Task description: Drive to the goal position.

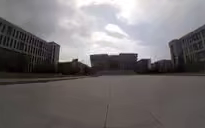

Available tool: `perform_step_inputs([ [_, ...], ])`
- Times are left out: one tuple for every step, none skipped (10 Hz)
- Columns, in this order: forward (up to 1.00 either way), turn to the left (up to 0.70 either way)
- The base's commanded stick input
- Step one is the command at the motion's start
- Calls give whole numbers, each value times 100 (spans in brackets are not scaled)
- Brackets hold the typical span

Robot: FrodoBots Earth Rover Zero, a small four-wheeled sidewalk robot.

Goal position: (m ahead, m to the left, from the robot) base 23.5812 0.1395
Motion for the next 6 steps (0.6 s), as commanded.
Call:
perform_step_inputs([
  [70, 0],
  [70, 0],
  [70, 0],
  [70, 0],
  [70, 0],
  [70, 0],
])
